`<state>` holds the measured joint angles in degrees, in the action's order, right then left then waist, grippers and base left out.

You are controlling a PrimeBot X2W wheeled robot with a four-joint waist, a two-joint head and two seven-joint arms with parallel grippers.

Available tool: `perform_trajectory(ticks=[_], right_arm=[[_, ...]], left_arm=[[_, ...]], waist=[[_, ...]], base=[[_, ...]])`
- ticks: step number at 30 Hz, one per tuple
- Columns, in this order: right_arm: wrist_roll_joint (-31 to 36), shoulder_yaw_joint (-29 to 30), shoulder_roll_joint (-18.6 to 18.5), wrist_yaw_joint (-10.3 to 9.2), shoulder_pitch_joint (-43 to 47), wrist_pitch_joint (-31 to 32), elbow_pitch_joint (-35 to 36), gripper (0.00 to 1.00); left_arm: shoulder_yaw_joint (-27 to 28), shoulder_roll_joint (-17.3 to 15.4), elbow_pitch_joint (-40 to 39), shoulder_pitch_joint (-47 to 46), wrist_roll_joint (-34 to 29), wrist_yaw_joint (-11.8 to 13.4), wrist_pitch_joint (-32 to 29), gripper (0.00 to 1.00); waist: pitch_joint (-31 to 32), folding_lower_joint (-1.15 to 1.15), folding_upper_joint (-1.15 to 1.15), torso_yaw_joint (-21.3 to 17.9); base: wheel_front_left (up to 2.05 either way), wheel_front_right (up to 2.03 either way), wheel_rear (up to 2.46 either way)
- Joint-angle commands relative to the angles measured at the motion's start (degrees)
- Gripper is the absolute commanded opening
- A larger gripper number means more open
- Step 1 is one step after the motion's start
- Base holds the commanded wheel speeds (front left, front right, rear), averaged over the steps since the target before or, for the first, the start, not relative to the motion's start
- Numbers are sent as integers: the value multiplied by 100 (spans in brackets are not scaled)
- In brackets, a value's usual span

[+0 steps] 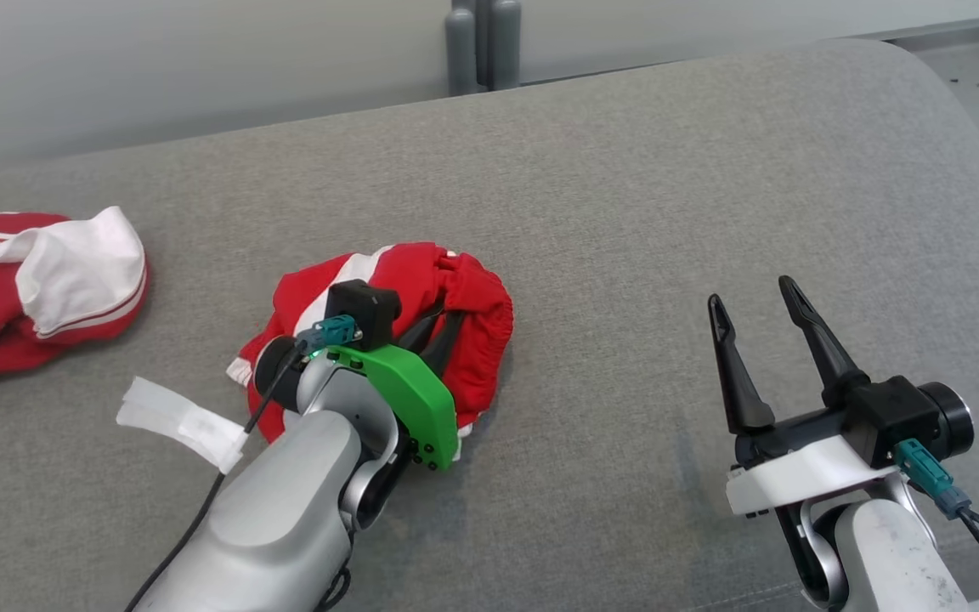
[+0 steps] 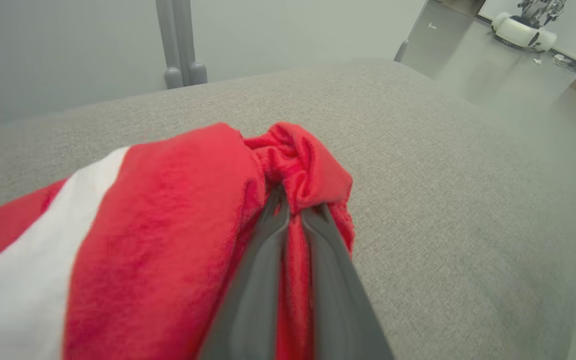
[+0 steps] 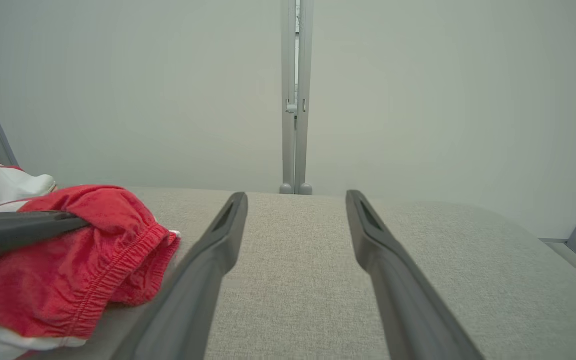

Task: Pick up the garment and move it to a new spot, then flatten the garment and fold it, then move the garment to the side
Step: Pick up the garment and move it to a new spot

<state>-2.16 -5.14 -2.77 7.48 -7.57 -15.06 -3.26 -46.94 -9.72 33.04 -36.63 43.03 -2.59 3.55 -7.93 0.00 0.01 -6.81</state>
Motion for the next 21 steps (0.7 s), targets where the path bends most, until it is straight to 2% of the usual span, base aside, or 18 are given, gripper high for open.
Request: perform_trajectory(ticks=[1, 8, 15, 16, 17, 18, 19, 21], right_arm=[[-23, -10, -20, 2, -74, -18, 29, 100], [-64, -18, -18, 2, -98, -18, 42, 100], [-84, 15, -19, 2, -77, -18, 56, 100], [-86, 30, -19, 2, -76, -18, 52, 100], [-86, 46, -18, 2, -70, -19, 44, 100], [-85, 48, -18, 2, -62, -18, 31, 100], [-82, 60, -19, 2, -52, -18, 21, 100], [-66, 79, -20, 2, -21, -18, 3, 100]], left_arm=[[-19, 36, 75, -35, -23, -37, 65, 0], [-161, 392, 725, -304, -105, -162, 372, 0], [-324, 574, 1264, -433, -124, -231, 542, 0], [-320, 594, 1319, -436, -94, -224, 591, 16], [-329, 615, 1357, -435, -67, -232, 636, 47], [-336, 628, 1386, -435, -32, -245, 672, 97], [-349, 637, 1401, -443, -6, -255, 711, 100], [-377, 650, 1388, -459, 51, -275, 784, 100]], waist=[[-188, 0, -1, -297], [-294, 0, -1, -583], [-345, 0, -1, -628], [-343, 0, -1, -608], [-329, 0, -1, -577], [-311, 0, -1, -543], [-286, 0, -1, -503], [-223, 0, -1, -411]], base=[[0, 0, 0], [0, 0, 0], [0, 0, 0], [0, 0, 0], [0, 0, 0], [0, 0, 0], [0, 0, 0], [0, 0, 0]])
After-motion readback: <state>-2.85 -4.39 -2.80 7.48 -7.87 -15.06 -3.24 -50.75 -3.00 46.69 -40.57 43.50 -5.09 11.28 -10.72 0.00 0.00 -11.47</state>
